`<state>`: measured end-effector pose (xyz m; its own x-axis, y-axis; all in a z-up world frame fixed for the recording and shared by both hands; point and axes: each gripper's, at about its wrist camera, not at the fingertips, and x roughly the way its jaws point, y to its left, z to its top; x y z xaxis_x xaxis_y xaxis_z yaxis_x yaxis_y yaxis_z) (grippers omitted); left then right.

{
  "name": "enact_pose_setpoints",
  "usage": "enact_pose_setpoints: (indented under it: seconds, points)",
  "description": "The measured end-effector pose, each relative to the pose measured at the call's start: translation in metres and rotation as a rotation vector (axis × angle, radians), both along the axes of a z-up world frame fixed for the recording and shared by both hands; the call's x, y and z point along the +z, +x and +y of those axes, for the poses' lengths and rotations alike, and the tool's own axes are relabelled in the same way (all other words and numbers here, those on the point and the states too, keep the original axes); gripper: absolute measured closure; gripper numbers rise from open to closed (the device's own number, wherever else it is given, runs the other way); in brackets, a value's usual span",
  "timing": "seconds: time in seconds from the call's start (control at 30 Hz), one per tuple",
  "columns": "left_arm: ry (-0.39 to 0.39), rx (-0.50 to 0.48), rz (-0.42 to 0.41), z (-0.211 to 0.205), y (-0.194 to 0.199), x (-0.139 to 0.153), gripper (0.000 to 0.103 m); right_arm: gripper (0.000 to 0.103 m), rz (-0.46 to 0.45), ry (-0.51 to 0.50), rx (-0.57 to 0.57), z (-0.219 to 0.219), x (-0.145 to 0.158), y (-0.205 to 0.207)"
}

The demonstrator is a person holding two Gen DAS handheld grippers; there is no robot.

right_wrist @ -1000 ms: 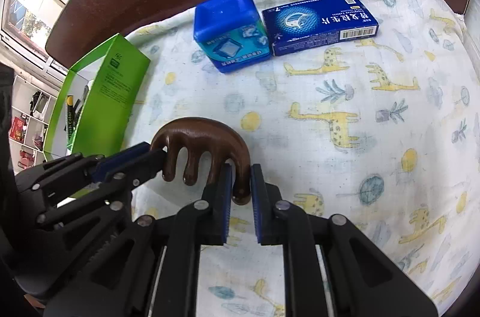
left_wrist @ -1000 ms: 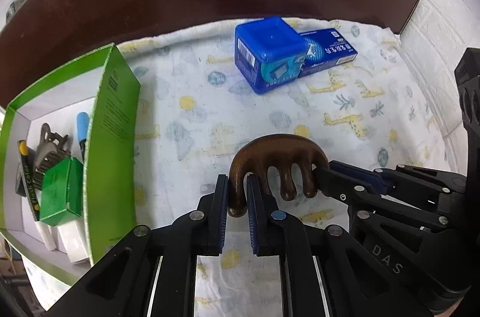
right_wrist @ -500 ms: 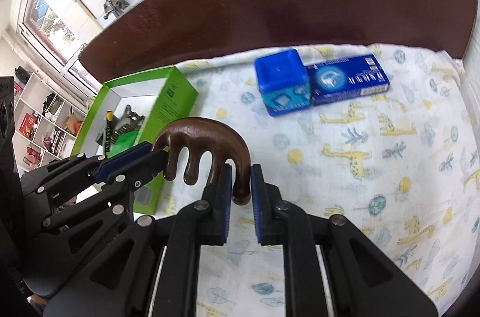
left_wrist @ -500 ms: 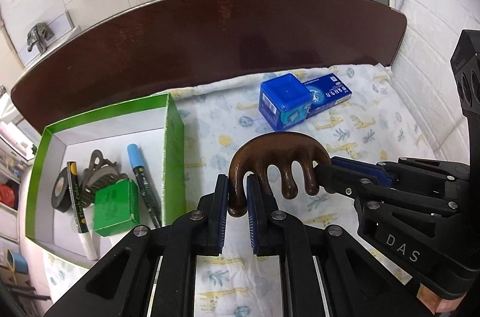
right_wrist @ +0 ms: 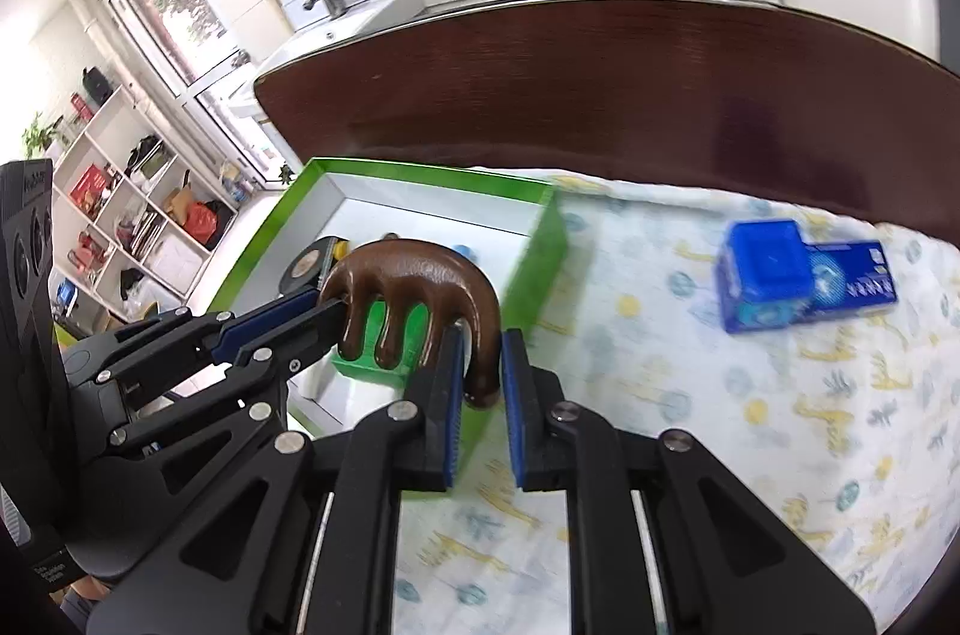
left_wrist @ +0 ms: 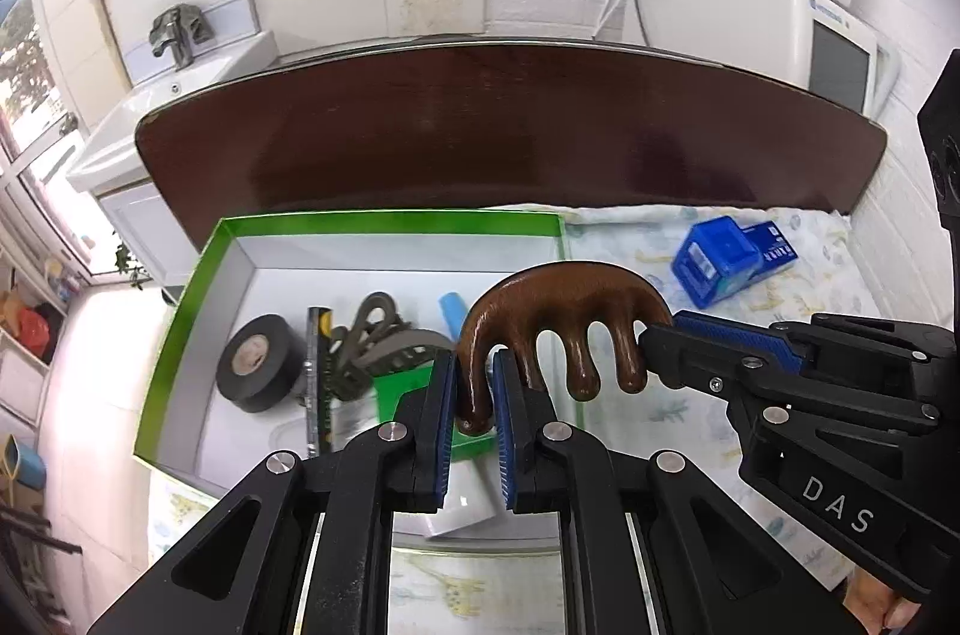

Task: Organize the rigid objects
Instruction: 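Lift the brown comb with the left tool and lower it into the box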

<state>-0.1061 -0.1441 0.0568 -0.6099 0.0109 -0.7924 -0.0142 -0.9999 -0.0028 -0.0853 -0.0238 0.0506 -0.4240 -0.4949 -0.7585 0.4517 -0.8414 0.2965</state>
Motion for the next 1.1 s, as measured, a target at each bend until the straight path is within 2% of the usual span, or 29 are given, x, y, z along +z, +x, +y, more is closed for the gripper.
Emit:
enact_pose_setpoints:
  seconds: [0.23,0.43,0.73,1.1]
  points:
    - [0.027,0.057,-0.019,-0.050,-0.016,-0.013,0.092,0.089,-0.013,0.039,0.046,-0.056,-0.007,-0.017]
    - [0.055,0.063,-0.039,-0.072,-0.033,-0.026,0.092,0.089,-0.034,0.071,0.042,-0.080,-0.018,-0.033]
    - [0.083,0.048,-0.089,-0.083,-0.062,-0.051,0.092,0.089,-0.083,0.097,0.021,-0.089,-0.039,-0.058]
    - [0.099,0.033,-0.090,-0.078,-0.083,-0.054,0.092,0.089,-0.102,0.089,-0.010,-0.082,-0.047,-0.069]
